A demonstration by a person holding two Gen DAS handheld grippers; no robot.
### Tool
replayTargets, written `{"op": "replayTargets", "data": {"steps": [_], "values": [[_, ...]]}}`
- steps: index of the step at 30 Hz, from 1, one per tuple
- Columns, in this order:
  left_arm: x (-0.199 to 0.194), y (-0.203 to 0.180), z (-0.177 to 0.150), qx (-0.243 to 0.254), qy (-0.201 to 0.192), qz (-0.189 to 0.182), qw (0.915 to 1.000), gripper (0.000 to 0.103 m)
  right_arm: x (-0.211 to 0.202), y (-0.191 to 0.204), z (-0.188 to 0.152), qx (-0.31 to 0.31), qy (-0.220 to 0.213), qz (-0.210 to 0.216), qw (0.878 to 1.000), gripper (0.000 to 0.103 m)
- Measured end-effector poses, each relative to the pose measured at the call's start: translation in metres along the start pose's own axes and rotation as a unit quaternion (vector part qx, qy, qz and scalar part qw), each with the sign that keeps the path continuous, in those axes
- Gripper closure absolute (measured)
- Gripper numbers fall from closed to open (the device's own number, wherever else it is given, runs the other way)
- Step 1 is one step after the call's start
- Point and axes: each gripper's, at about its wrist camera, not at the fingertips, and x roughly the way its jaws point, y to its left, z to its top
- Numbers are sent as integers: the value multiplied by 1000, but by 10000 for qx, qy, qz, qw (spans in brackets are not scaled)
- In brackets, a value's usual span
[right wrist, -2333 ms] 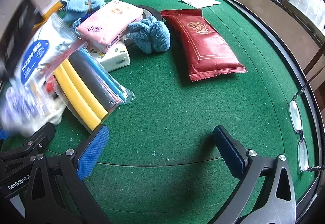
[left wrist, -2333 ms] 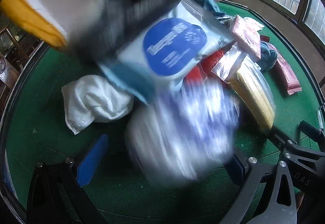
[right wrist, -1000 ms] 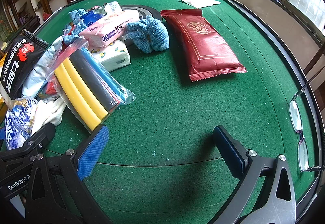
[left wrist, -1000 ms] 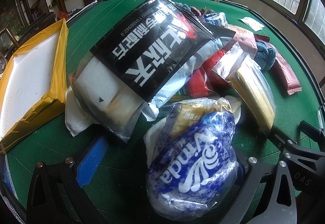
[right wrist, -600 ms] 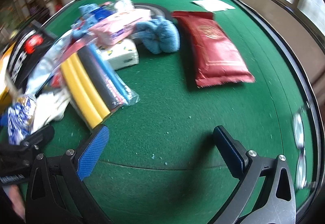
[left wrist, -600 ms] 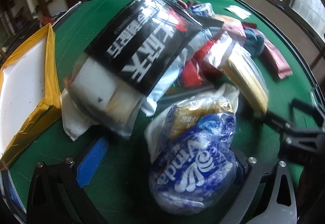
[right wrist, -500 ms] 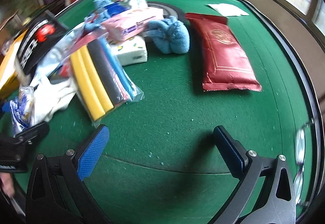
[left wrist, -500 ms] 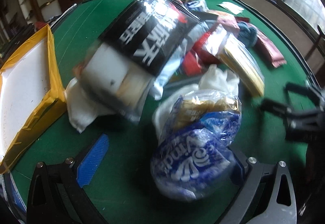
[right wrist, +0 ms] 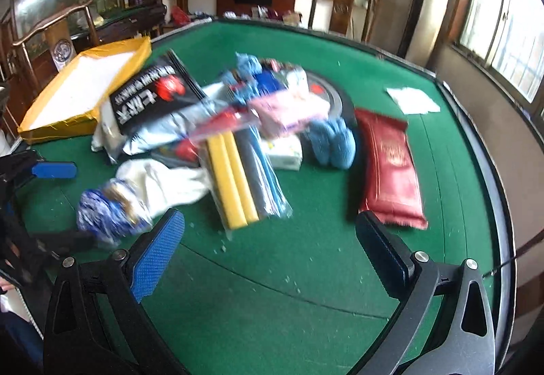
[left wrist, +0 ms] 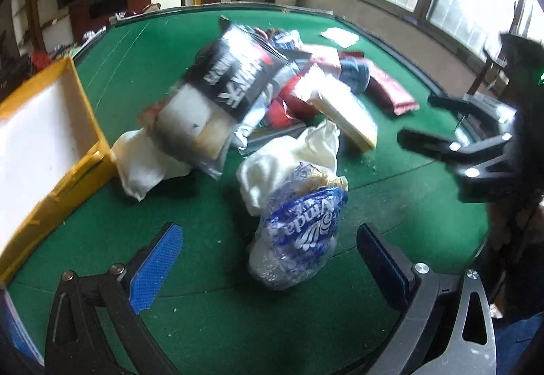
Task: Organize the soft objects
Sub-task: 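Grasp the Vinda pack with the left tool while the right tool grasps a white towel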
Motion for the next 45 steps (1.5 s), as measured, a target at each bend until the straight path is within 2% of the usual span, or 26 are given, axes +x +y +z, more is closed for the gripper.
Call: {"op": "replayTargets", "data": {"steps": [4,5,6,9,13,17,20,23,24,26,30,34,41,43,45], "values": [[8,-7,-1,253,136,-32,9996,18,-1,-6,-3,265,7,312,9992,8],[11,-9,-1,306,176,-16,9994,38,-1,-10,-6,366,25,394,9986,12],[16,-10,-2,320,285,15,9991,49,1,-14,-7,475,62,485,9977,14],[14,-15,-1,461,185,196,9986,50,2,-21,-8,665,169,655,9955,22],[8,-3,-2,192,123,-10,9997,51,-7,-20,0,759,20,792,9940,35],[-7,18,-4,-133,-76,-151,9998,51,-27,-19,19,811,-215,975,9917,52],[-21,32,-5,-303,-256,-90,9992,51,-44,-14,42,780,-425,1189,9889,53],[-31,47,-10,-491,-409,16,9980,51,-52,8,52,412,-464,1416,9880,52],[-34,52,-13,-556,-429,28,9975,51,-49,17,52,295,-442,1462,9878,46],[-33,59,-15,-669,-443,60,9968,51,-30,36,45,105,-166,1486,9887,36],[-34,68,-18,-794,-490,85,9956,51,18,62,33,-103,386,1458,9885,36],[-36,70,-19,-814,-538,77,9952,51,43,70,30,-128,668,1458,9870,36],[-35,78,-22,-914,-593,26,9940,51,75,89,19,-436,1004,1037,9886,37],[-35,80,-22,-943,-600,25,9937,51,72,87,17,-455,892,1031,9896,54],[-34,82,-23,-967,-613,24,9934,51,68,84,17,-381,858,1148,9889,84]]}}
